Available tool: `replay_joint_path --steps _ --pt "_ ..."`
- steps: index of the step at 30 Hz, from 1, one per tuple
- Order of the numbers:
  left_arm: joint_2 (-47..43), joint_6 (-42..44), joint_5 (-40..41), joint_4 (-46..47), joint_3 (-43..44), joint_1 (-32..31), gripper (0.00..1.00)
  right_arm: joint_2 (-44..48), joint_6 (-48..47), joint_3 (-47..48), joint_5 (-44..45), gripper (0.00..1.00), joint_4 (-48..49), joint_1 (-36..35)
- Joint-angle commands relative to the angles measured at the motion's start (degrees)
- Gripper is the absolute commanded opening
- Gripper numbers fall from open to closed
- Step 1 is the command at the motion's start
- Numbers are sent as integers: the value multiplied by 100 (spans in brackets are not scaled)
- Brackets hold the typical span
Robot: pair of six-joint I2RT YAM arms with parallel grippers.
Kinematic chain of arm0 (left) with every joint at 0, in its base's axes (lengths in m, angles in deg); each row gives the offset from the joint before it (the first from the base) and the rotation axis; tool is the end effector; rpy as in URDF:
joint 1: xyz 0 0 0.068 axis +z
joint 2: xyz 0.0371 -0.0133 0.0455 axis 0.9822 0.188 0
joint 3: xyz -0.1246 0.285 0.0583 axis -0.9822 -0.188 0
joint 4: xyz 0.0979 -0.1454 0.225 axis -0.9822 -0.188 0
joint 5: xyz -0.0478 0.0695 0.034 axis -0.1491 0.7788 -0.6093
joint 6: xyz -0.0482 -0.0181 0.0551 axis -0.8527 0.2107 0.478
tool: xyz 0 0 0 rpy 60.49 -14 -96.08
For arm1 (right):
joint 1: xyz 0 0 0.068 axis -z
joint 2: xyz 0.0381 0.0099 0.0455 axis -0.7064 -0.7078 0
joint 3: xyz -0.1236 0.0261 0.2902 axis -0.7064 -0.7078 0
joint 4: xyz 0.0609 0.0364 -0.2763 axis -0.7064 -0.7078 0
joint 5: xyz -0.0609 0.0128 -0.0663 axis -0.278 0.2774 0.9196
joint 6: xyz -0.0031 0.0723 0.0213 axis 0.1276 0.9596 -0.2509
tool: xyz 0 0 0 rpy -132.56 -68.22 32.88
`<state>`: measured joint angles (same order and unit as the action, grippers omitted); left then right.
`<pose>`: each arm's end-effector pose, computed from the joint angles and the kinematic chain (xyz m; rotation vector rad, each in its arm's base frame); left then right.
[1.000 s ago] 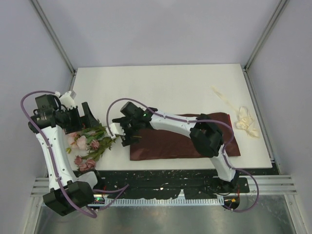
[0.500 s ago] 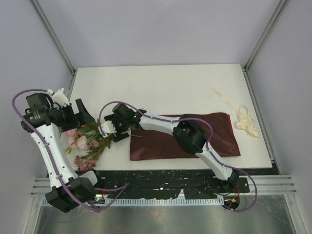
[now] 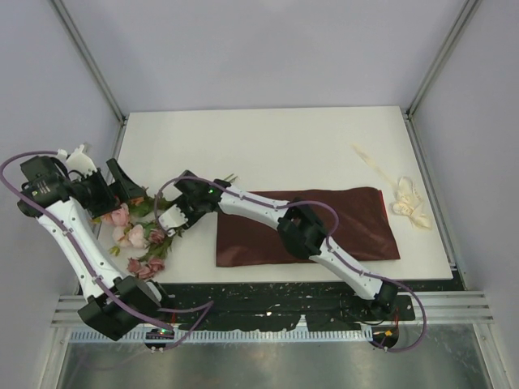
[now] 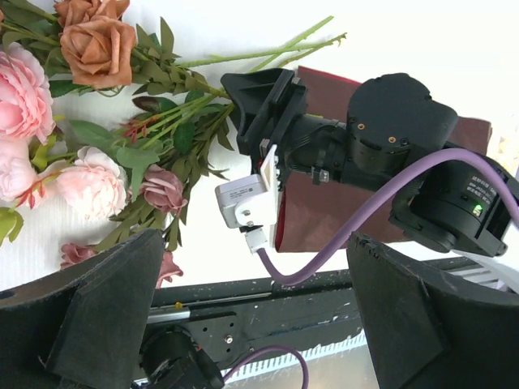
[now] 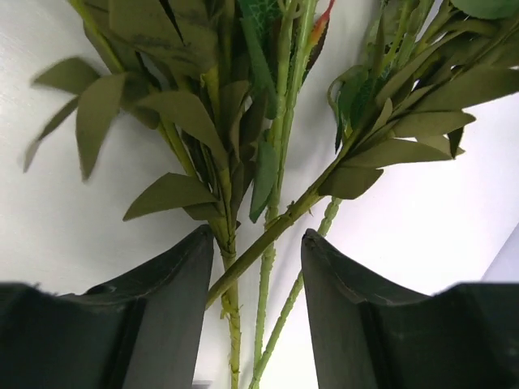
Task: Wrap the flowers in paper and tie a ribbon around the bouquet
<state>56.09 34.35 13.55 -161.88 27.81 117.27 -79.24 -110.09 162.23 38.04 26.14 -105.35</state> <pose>0.1857 0.0945 0.4101 -0.4525 2.3584 -0.5717 0.3109 0.5746 0.1545 -2.2443 0.8022 0.1326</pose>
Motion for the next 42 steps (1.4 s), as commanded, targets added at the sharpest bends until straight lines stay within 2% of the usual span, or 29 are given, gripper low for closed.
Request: replay_joint_path --steps 1,4,6,9,13,15,18,23,29,36,42 --pt "89 53 -535 -263 277 276 100 -375 -412 588 92 53 -1459 63" --pt "133 53 -676 -281 250 381 100 -296 -509 430 -14 47 -1503 116" --pt "142 88 -738 -272 224 417 100 -269 -562 395 73 34 -1608 116" --pt "124 184 -843 -202 136 408 100 -129 -527 124 380 6 -1679 116" --pt "230 360 -774 -53 -4 277 100 196 -413 -500 793 6 -1539 143" --pt "256 474 -642 9 -83 101 100 380 -141 -721 899 6 -1118 204" --pt "239 370 -633 219 -259 -40 100 364 429 -476 970 6 -783 379" --pt "362 106 -747 308 -286 -31 100 -110 879 358 1654 6 -642 661" --pt "336 88 -800 290 -198 -31 100 -313 1002 395 2244 6 -414 1100" --pt "432 88 -721 290 -224 -49 100 -102 1204 175 2473 6 -712 1723" --pt "572 18 -686 360 -84 -172 100 91 1582 35 2675 6 -1554 2506"
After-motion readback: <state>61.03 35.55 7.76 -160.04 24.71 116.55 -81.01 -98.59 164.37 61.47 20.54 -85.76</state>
